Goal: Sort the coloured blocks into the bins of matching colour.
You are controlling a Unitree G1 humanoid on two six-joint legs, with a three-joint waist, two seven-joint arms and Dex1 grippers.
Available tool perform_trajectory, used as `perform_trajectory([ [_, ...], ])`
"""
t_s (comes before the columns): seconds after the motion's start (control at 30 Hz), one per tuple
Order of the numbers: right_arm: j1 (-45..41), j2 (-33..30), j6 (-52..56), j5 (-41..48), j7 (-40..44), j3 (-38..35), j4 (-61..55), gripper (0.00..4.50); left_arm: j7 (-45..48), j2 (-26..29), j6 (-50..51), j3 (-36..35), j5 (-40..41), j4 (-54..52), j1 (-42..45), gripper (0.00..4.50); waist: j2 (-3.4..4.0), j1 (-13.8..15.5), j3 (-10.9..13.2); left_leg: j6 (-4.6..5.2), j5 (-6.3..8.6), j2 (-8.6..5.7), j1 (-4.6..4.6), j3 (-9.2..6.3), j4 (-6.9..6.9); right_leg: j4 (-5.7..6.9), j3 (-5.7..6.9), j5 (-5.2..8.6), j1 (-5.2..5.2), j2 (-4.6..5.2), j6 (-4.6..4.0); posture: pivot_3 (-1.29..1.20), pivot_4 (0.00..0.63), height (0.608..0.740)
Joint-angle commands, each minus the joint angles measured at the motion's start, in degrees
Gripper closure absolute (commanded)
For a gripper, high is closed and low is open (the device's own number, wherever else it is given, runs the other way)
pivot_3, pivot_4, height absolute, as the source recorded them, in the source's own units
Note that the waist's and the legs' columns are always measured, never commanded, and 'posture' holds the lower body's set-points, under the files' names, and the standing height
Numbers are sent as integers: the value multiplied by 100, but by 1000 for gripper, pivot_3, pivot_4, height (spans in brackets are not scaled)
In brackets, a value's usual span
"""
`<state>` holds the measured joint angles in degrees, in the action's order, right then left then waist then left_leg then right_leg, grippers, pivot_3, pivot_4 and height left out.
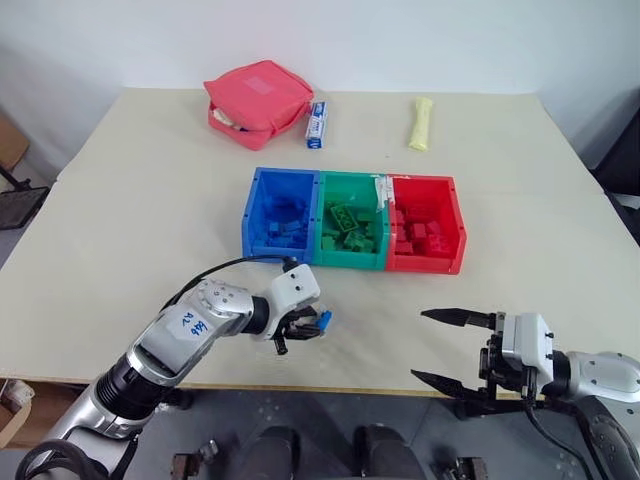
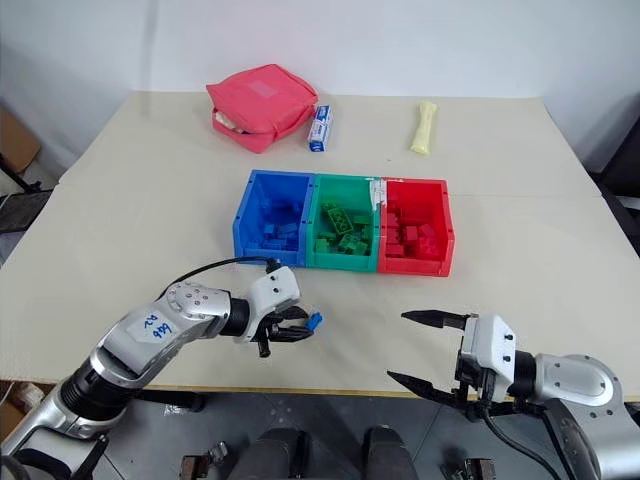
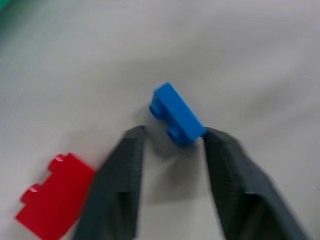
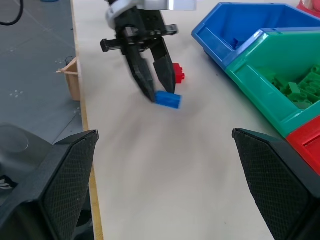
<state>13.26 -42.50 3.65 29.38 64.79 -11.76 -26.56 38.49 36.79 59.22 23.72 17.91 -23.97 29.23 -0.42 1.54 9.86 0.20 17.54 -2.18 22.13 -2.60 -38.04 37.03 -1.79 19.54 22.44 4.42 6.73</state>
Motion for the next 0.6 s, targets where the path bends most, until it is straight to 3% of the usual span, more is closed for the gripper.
perform_trajectory([
  [0.03, 55, 11, -233, -1, -1, -205, 33, 0, 38, -162, -309, -58, 11, 13, -211, 3969, 0, -1, 0, 0, 0, 0, 0, 0, 0, -1, -1, 0, 0, 0, 0, 0, 150, 740],
  [0.1, 57, 31, -311, -25, -43, -225, 99, 0, 38, -333, -531, -310, 118, 4, -313, 4470, 0, -1, 0, 0, 0, 0, 1, 0, 0, -2, 0, 0, 1, 0, 0, 0, 150, 740],
  [0.33, -20, 261, -298, 78, -492, -422, 189, 0, 222, -699, -1275, -1452, 644, 31, -790, 4470, -1, -15, 1, -3, -1, 3, 2, 0, 1, -2, 1, 0, 4, 0, 0, 0, 150, 740],
  [0.43, 11, 299, -277, 84, -570, -437, 208, 0, 479, -689, -1895, -1600, 647, 80, -954, 4470, -1, -18, 1, -5, -1, 4, 1, 1, 6, -3, 1, 0, 5, -1, 0, 0, 150, 740],
  [0.6, 10, 170, -216, 104, -464, -425, 267, 0, 1185, -410, -3417, -811, -251, 622, -575, 3287, -1, 14, 1, -4, -1, -3, 2, 0, 2, -9, 3, 0, -1, 3, 0, 0, 150, 740],
])
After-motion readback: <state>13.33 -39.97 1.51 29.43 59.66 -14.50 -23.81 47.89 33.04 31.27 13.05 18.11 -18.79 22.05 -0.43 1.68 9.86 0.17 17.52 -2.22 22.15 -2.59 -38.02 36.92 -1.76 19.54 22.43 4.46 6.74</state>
